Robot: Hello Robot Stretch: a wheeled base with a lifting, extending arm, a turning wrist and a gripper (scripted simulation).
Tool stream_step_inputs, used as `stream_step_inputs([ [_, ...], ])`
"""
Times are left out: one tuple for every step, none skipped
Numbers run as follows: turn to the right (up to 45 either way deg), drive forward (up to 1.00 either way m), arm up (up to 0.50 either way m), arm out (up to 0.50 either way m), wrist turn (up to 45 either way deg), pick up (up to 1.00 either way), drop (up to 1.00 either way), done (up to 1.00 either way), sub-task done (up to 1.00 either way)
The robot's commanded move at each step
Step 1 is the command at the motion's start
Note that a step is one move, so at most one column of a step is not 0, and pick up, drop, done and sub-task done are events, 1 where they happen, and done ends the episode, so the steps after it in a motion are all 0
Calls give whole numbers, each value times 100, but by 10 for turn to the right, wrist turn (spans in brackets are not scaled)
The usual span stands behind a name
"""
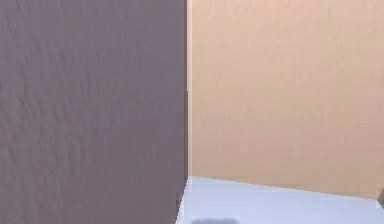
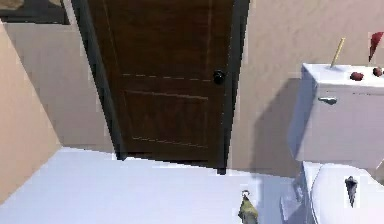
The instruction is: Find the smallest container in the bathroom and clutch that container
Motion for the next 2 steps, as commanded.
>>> stream_step_inputs([
  [450, 0, 0, 0, 0, 0, 0, 0, 0],
  [450, 0, 0, 0, 0, 0, 0, 0, 0],
])
